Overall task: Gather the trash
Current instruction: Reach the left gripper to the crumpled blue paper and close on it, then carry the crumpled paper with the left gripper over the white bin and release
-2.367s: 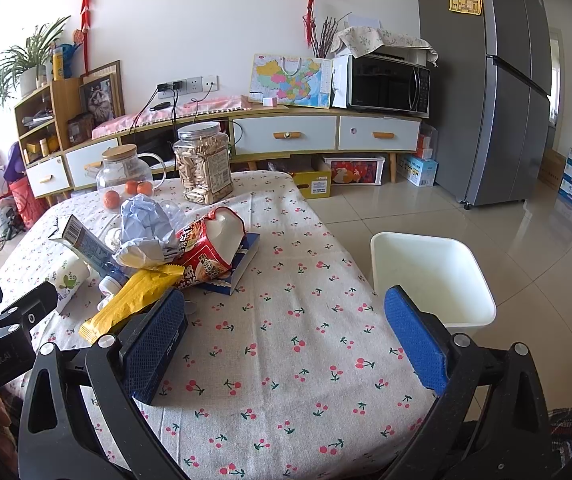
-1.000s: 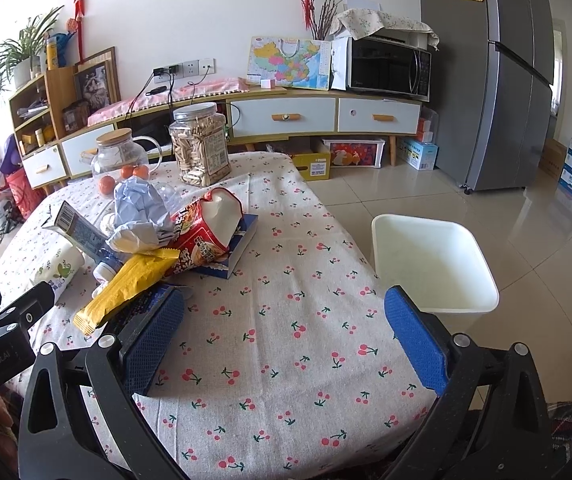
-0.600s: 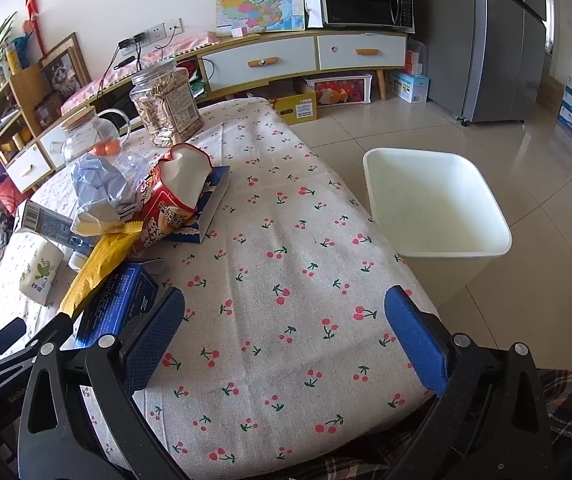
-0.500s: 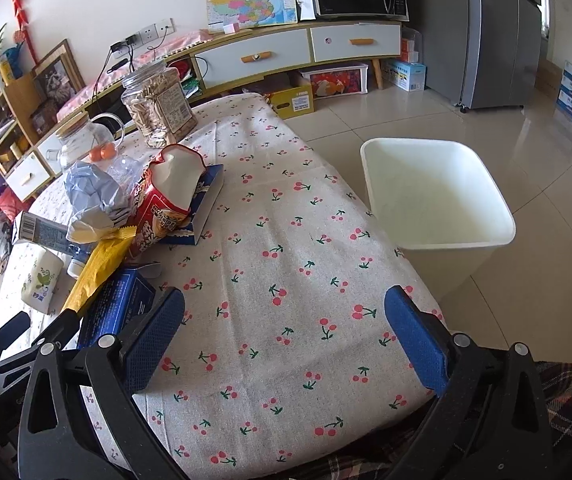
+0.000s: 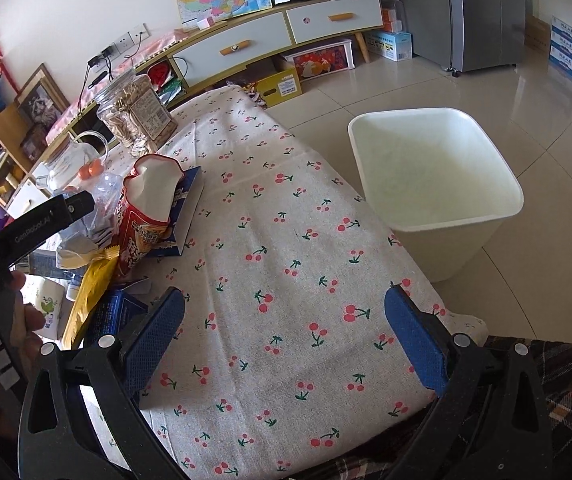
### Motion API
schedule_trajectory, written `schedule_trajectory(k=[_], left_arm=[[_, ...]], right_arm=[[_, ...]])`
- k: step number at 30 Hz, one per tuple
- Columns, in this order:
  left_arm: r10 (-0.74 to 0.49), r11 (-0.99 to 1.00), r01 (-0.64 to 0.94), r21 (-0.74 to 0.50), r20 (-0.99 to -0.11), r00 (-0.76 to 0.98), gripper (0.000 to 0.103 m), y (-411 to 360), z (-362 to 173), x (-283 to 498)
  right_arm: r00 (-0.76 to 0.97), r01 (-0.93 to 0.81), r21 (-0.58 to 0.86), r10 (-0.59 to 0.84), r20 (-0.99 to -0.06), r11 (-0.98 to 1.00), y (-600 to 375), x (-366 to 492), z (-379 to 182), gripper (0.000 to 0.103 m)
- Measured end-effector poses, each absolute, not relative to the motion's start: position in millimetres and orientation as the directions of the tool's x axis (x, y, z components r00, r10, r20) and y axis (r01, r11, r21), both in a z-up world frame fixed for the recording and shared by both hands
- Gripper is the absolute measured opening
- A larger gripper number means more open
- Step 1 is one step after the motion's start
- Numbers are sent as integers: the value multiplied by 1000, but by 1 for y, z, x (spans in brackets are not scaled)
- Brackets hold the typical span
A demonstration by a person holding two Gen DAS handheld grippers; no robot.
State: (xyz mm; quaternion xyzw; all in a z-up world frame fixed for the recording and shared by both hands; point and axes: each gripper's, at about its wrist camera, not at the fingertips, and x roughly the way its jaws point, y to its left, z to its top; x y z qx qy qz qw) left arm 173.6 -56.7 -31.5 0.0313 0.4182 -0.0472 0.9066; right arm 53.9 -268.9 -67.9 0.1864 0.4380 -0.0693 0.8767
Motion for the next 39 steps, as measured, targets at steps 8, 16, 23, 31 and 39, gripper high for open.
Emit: schedule_trajectory(k=[8, 16, 23, 31, 39], left_arm=[[-101, 987, 162, -8, -812, 574, 68, -56, -54, 195], [-130, 987, 156, -40, -769, 625, 64, -38, -40, 160], [-120, 988, 151, -18, -701, 703, 64, -7, -13, 108], [-75, 997, 70, -34, -672, 736, 65, 38, -11, 84], [-92, 995, 41, -95, -630, 771, 65, 64, -3, 76]], right_arm=[[605, 281, 244, 26, -796, 928, -267, 55, -69, 96], [606, 177, 214, 64, -793, 961, -244, 58, -70, 96], [548, 10, 220, 179, -817, 975, -198, 63, -77, 96], [489, -23, 265, 242, -838, 964, -161, 76, -77, 95], [497, -97, 380, 375, -782, 920, -135, 113, -67, 96]])
